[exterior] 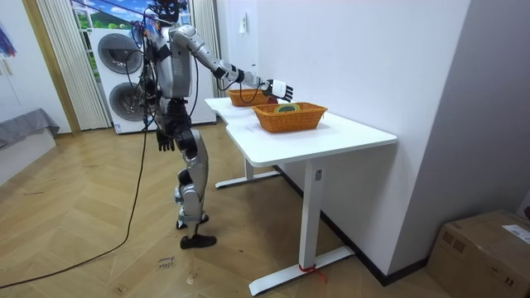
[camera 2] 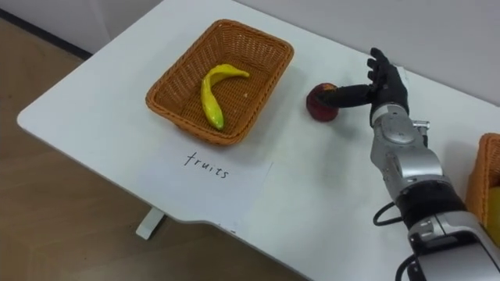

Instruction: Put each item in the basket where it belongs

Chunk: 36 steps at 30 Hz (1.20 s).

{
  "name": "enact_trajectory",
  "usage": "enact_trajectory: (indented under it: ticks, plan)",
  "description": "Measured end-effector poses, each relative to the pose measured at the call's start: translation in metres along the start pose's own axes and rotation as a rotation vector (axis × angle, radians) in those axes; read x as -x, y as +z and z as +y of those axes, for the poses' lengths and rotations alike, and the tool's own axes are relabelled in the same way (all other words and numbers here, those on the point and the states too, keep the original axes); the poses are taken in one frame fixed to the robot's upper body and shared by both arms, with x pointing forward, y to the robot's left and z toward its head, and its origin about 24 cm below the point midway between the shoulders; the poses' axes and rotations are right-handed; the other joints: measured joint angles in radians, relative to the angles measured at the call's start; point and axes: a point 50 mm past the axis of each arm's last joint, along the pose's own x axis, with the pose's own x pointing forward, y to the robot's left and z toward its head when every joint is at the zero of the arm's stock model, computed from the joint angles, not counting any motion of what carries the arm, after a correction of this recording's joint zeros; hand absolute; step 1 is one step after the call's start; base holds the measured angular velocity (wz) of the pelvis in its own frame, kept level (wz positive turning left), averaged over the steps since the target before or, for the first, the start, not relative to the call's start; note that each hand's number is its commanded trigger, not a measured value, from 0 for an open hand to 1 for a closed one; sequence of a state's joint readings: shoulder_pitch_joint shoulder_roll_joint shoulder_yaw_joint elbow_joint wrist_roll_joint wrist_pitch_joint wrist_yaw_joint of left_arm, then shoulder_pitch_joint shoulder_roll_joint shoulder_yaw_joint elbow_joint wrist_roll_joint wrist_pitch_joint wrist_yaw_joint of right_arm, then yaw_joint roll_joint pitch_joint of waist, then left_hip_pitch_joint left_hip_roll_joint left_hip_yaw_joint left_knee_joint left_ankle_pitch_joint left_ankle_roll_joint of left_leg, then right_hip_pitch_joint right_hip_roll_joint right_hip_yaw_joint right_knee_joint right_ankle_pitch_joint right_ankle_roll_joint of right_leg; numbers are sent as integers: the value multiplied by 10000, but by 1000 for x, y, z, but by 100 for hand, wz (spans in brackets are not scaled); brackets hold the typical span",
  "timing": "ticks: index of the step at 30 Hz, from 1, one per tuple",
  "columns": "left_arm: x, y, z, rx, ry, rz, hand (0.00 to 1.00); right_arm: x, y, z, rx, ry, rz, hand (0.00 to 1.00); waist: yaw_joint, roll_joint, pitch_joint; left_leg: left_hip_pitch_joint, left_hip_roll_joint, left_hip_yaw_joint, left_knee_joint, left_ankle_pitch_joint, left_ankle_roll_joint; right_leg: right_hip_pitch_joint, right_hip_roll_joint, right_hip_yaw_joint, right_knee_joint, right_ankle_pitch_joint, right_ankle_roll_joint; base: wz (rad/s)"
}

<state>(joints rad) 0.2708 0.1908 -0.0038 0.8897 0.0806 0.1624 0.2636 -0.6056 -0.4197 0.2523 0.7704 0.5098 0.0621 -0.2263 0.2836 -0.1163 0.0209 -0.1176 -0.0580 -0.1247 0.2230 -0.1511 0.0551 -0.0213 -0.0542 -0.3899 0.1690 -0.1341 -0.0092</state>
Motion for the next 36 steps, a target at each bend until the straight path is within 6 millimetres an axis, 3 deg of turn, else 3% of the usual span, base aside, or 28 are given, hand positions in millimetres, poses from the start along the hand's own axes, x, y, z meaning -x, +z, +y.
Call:
enact_trajectory:
  ticks: [10, 19, 36]
  plan:
    - [0, 0, 0, -7, -56, 37, 0, 0, 0, 3, 18, 279, -7, 0, 9, -3, -21, 14, 8, 97, 1, 3, 4, -12, 1, 61, 1, 1, -1, -1]
    - [0, 0, 1, -19, -108, 23, 0, 2, 6, 18, 234, 850, -380, 0, 100, 34, -104, 21, 54, 127, -1, 5, -2, -43, 25, 68, 8, 18, -27, -2]
    - [-1, 2, 4, -32, -37, -140, 0, 4, 2, 26, 497, 1239, -297, 0, 220, -7, -85, -25, 53, 127, -5, 11, -11, -84, 16, 54, 27, 18, -27, 0]
